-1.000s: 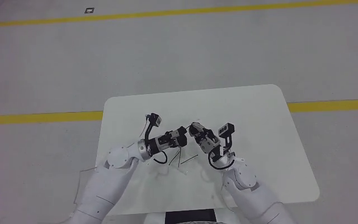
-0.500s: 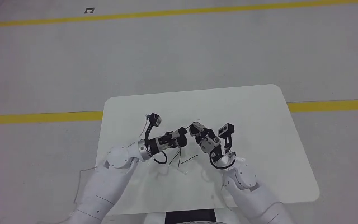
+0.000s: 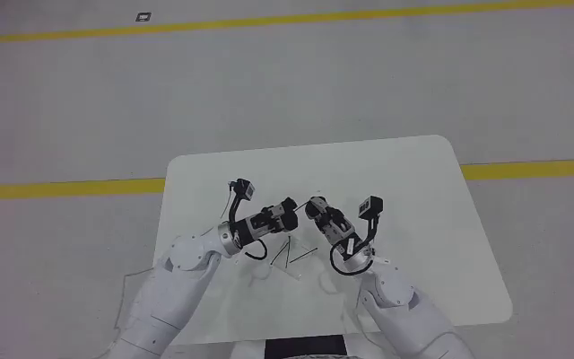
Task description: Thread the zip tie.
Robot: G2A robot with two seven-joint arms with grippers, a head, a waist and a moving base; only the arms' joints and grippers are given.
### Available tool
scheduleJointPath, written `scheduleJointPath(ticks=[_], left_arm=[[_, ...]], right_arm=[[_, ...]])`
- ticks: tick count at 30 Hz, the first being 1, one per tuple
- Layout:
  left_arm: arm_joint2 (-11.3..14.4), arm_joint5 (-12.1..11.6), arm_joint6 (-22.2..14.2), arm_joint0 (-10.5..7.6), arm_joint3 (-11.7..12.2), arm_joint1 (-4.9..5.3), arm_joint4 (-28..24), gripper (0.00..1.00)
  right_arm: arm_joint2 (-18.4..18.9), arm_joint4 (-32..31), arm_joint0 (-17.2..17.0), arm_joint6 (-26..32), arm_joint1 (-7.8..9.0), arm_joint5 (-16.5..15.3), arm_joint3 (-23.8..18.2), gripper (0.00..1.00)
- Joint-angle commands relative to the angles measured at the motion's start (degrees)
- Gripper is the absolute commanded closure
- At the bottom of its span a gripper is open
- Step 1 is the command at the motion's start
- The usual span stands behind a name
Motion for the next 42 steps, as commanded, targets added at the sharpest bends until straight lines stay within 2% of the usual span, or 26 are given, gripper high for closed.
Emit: scheduleJointPath(ticks=[1,8,22,34,42], left_arm=[[0.0,0.0,0.2,0.04,-0.1,0.07,-0.1,0.00],[-0.3,0.0,0.7,0.25,-0.7,0.24,-0.6,0.05],[-1.3,0.0,1.0,1.17,-2.3,0.43,-0.9,0.05],[-1.9,0.0,1.1,2.22,-3.9,0.48,-0.3,0.05],[-1.6,0.0,1.1,2.09,-3.3,0.39,0.0,0.04]], right_arm=[[-0.2,0.0,0.0,0.1,-0.07,0.3,0.0,1.00],[-0.4,-1.4,0.7,-0.7,-0.29,2.3,1.3,1.00],[-0.6,-3.8,1.3,-2.8,-0.75,3.2,3.7,1.00],[-0.9,-3.0,1.8,-2.5,-1.23,2.8,4.8,1.00],[-1.1,-3.6,1.4,-2.0,-1.41,2.1,3.9,1.00]])
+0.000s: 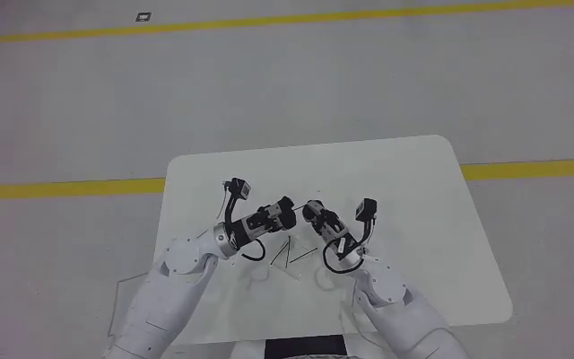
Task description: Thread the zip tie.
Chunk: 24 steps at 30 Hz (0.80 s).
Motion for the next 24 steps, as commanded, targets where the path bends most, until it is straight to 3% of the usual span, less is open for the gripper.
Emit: scheduleJointPath(ticks=[1,20,24], left_arm=[[0.1,0.0,0.1,-0.13,0.2,-0.03,0.0,0.04],[0.4,0.0,0.1,-0.73,1.1,-0.15,-0.3,0.09],[0.4,0.0,0.1,-0.75,1.2,-0.15,-0.2,0.16]], right_arm=[[-0.1,-0.2,-0.1,0.0,-0.04,0.0,-0.2,1.00],[-0.3,-2.4,-0.1,1.6,-0.29,-0.2,-0.2,1.00],[-0.3,-2.9,-0.2,1.5,-0.33,-0.1,-0.2,1.00]])
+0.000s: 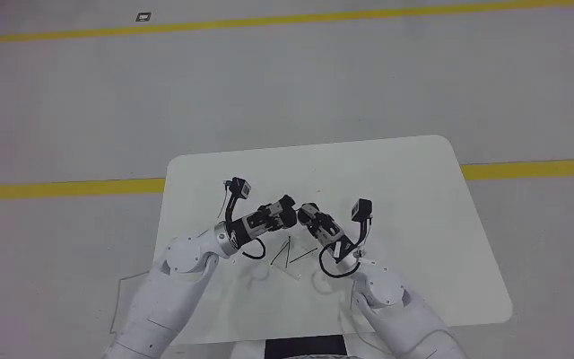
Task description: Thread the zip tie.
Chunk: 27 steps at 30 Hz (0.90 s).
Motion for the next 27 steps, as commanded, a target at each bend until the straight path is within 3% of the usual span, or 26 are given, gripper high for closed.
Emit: scheduleJointPath(ticks=[1,6,20,27], left_arm=[[0.0,0.0,0.0,-0.01,0.0,0.00,0.1,0.18],[0.2,0.0,0.4,-0.16,0.6,-0.02,0.4,0.27],[0.7,0.0,1.1,-0.58,1.3,0.15,0.7,0.40],[0.8,0.0,1.2,-0.65,1.3,0.27,0.6,0.41]], right_arm=[[0.0,-0.2,0.0,0.0,-0.02,0.0,0.0,1.00],[0.0,-0.9,-0.1,0.1,-0.07,-0.3,0.0,1.00],[0.0,-3.2,-0.4,0.4,-0.14,-1.5,-0.3,1.00],[-0.1,-5.5,-0.4,-0.6,-0.19,-1.1,-0.3,1.00]])
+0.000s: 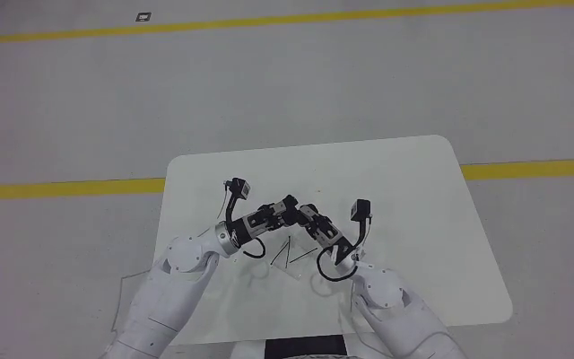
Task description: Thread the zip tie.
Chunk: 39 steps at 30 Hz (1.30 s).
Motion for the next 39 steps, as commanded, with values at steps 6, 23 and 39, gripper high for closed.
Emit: scheduleJointPath(ticks=[6,23,39], left_arm=[[0.3,0.0,0.3,-0.20,0.5,0.12,0.1,0.45],[1.3,0.1,1.0,-0.72,1.0,0.60,0.5,0.60],[2.2,0.4,1.5,-1.07,1.2,1.12,0.2,0.65]], right_arm=[[0.0,-0.6,-0.1,-0.3,-0.08,-0.7,-0.1,1.00],[0.5,-1.6,-0.9,-1.0,-0.15,-2.2,-1.3,1.00],[1.4,-3.9,-2.2,-2.2,-0.05,-1.9,-3.2,1.00]])
